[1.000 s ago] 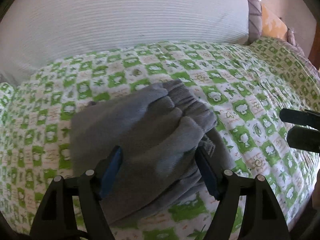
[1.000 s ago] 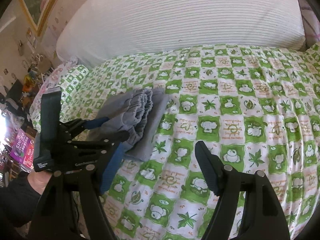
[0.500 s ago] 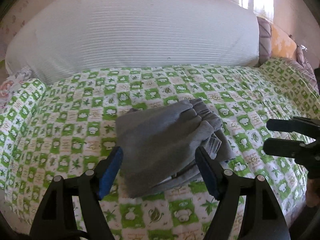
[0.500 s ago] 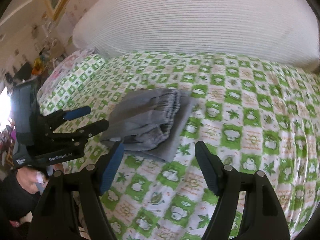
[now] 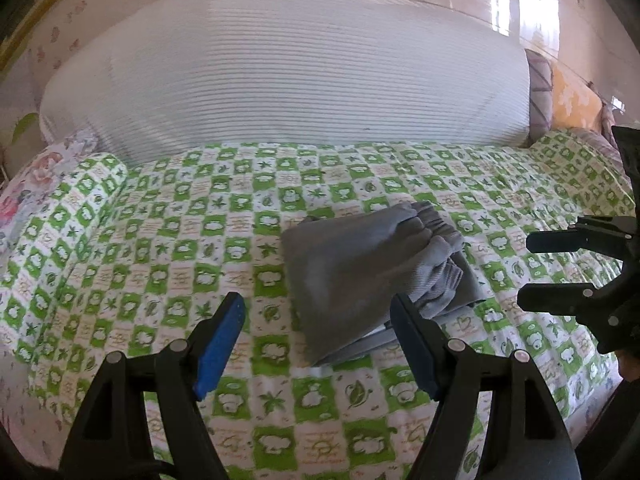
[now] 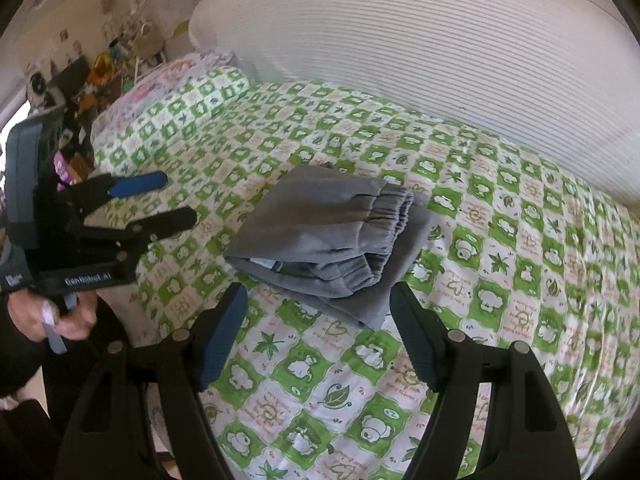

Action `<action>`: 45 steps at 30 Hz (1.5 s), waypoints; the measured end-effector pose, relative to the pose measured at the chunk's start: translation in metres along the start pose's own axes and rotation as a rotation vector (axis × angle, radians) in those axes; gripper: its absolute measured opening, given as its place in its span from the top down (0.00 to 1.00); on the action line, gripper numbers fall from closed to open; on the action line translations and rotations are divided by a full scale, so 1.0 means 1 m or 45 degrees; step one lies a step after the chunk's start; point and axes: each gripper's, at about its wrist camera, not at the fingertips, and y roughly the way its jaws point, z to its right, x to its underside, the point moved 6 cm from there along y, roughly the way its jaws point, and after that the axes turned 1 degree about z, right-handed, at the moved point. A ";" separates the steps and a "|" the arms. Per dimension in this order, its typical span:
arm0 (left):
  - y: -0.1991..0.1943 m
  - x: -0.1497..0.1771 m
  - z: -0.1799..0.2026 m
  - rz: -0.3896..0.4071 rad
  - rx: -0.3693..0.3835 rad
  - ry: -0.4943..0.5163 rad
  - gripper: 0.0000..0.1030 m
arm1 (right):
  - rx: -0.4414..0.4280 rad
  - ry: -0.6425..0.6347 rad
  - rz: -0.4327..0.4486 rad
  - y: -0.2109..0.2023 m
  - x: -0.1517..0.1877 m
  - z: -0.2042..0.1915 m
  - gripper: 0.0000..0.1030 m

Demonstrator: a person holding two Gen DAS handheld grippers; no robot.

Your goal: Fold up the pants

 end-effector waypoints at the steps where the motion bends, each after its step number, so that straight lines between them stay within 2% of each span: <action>1: -0.002 0.000 -0.002 0.005 -0.004 -0.003 0.27 | 0.004 -0.015 0.000 0.000 -0.001 -0.002 0.28; 14: -0.022 0.004 -0.014 0.044 -0.042 -0.007 0.27 | 0.055 -0.132 -0.018 0.012 -0.002 -0.012 0.28; 35: -0.028 0.012 -0.008 0.020 -0.034 0.014 0.26 | 0.078 -0.194 -0.056 0.014 0.004 -0.008 0.28; 45: -0.019 0.021 0.001 0.020 -0.013 -0.003 0.26 | 0.084 -0.185 0.001 0.011 0.002 -0.006 0.28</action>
